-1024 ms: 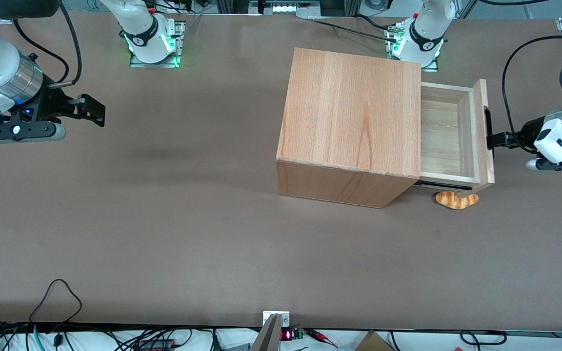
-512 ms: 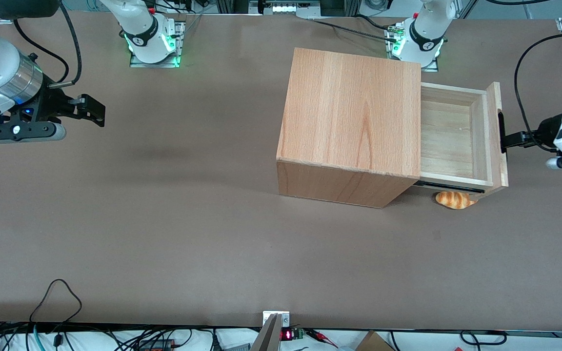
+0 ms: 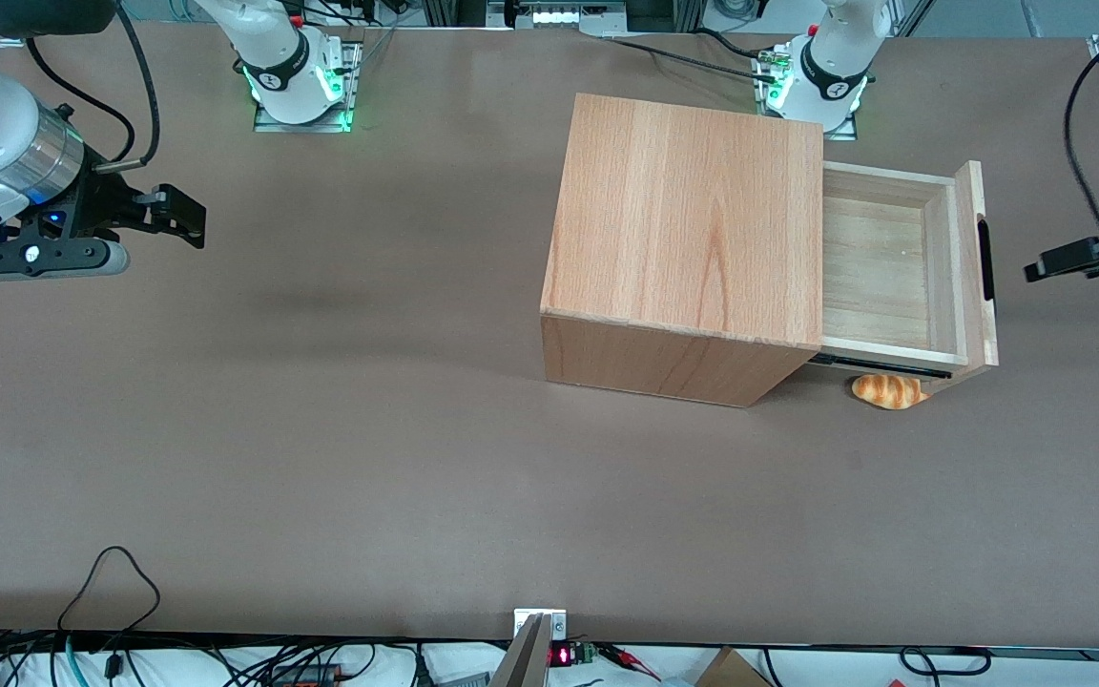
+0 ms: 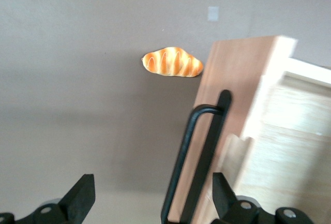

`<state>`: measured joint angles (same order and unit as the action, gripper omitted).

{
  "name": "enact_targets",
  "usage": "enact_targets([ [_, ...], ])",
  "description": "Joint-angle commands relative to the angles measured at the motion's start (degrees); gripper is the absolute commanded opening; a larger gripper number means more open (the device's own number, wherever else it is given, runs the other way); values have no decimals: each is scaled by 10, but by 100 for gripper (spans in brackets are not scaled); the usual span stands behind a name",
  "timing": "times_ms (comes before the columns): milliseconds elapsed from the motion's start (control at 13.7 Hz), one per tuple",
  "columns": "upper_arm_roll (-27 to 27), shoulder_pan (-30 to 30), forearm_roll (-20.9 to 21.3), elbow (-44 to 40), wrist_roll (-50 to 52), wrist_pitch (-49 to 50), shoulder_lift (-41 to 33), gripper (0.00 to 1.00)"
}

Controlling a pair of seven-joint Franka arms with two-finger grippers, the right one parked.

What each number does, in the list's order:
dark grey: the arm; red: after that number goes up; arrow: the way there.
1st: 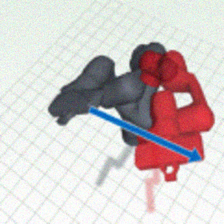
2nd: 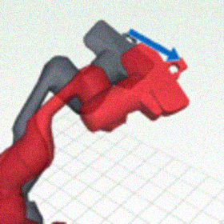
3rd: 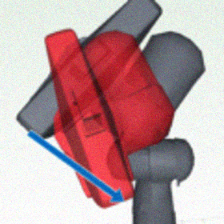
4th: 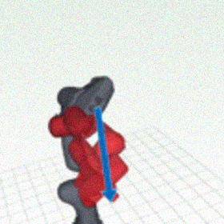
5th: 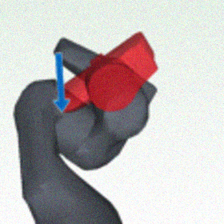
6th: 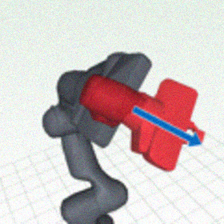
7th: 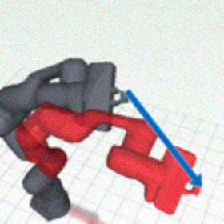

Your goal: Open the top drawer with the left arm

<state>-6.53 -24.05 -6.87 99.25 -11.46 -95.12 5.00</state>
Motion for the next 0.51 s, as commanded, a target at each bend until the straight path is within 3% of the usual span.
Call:
enact_targets([
  [0, -9, 1, 12, -82, 20, 59, 3, 100],
  [439, -36, 30, 37, -152, 55, 78, 4, 100],
])
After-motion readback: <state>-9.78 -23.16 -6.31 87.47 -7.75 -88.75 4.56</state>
